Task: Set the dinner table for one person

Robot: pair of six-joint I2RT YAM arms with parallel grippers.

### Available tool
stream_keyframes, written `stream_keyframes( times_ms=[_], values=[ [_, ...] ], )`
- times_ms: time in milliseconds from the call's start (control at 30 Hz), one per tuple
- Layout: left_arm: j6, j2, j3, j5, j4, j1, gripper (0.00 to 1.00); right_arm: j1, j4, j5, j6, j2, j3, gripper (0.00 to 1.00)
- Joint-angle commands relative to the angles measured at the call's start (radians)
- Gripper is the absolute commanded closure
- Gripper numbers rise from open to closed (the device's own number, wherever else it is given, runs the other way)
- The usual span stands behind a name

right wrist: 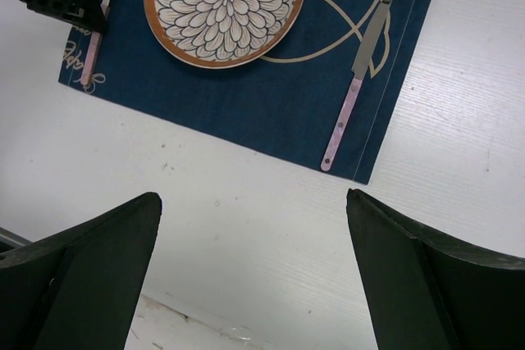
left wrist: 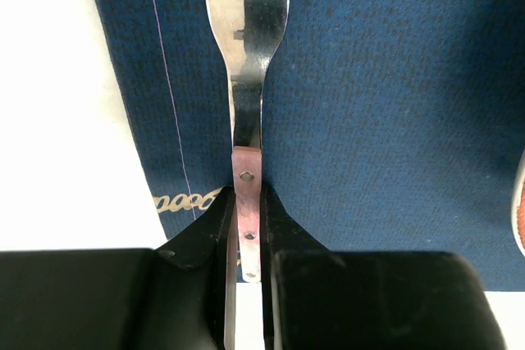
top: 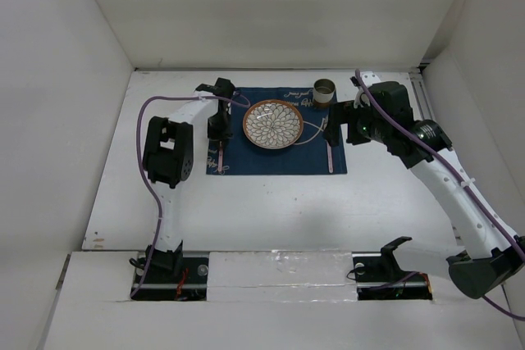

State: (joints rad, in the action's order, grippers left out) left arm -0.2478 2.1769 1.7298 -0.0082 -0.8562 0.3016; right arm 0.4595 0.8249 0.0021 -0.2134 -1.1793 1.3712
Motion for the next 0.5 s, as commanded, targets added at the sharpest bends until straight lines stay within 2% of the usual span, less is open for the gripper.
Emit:
stream_keyframes(
  times_ms=[0, 233, 467],
  values=[
    [-0.007, -0.063, -0.026, -0.018, -0.044, 0.004, 0.99, 0.008, -0.046, -0.019, -0.001, 0.006, 0.002, 0.00],
    [-0.016, -0.063, -0.026, -0.018, -0.053, 0.004, 0.99, 0.008, -0.046, -0.019, -0.001, 0.006, 0.002, 0.00],
    [-0.027, -0.092, -0.016, -0.030, -0.053, 0.004, 0.72, 0.008, -0.046, -0.019, -0.001, 0.006, 0.002, 0.00]
  ],
)
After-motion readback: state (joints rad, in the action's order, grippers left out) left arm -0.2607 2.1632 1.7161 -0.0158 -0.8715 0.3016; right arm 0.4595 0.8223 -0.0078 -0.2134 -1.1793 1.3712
